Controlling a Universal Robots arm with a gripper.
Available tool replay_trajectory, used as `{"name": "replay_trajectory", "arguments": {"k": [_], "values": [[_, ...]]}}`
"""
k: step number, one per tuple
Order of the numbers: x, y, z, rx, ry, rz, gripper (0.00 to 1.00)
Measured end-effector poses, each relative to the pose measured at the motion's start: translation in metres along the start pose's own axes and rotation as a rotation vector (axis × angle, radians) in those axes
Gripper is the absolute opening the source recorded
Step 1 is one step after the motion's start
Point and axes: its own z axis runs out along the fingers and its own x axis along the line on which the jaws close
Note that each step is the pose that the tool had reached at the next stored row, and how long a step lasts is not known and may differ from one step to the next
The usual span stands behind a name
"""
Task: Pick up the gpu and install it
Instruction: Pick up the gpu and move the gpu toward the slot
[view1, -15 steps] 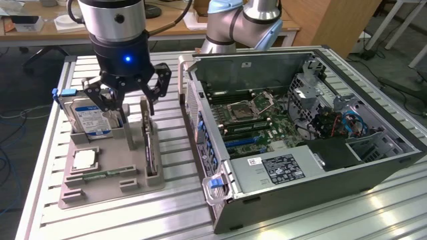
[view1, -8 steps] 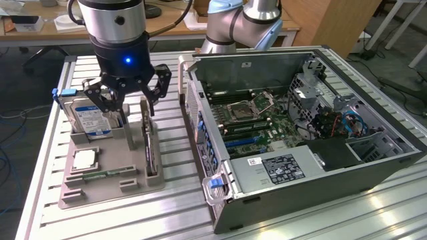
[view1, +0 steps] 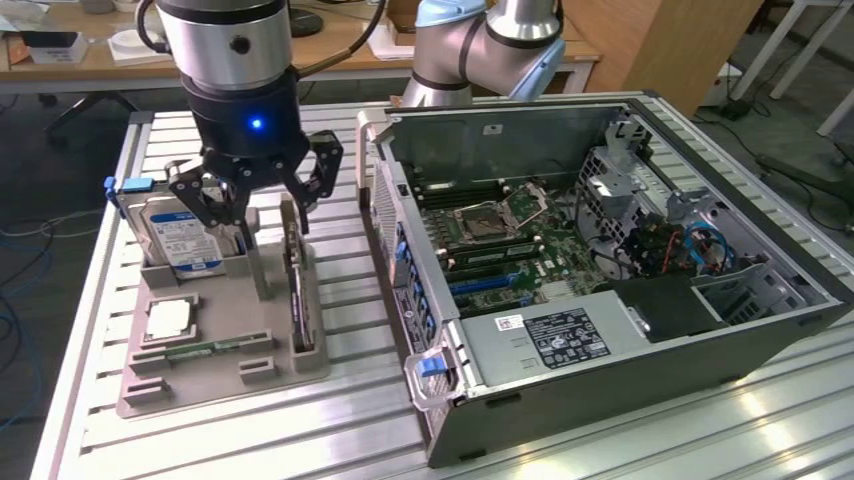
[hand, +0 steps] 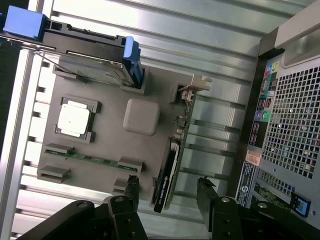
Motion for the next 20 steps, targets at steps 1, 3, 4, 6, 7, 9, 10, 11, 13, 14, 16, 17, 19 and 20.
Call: {"name": "replay_trajectory", "arguments": {"k": [1,3,4,6,7,9,10,11,13,14,16,17,19,20], "values": [[0.0,-0.0001,0.0003,0.0,0.0,0.0,0.59],[0.0,-0.0002,0.0008,0.0,0.0,0.0,0.59],[0.0001,-0.0003,0.0011,0.0,0.0,0.0,0.59],[0.0001,-0.0004,0.0016,0.0001,0.0001,0.0,0.59],[0.0001,-0.0005,0.0019,0.0,0.0001,0.0,0.59],[0.0002,-0.0006,0.0024,0.0,0.0,0.0,0.59],[0.0002,-0.0007,0.0027,0.0,0.0,0.0,0.59],[0.0002,-0.0007,0.003,0.0,0.0,0.0,0.59],[0.0002,-0.0008,0.0035,0.0,0.0,0.0,0.59],[0.0002,-0.0009,0.0038,0.0,0.0,0.0,0.59],[0.0003,-0.001,0.0043,0.0,0.0,0.0,0.59],[0.0003,-0.0011,0.0046,0.0,0.0,0.0,0.59],[0.0003,-0.0012,0.0051,0.0,0.0,0.0,0.59],[0.0003,-0.0012,0.0054,0.0,0.0001,0.0,0.59]]}}
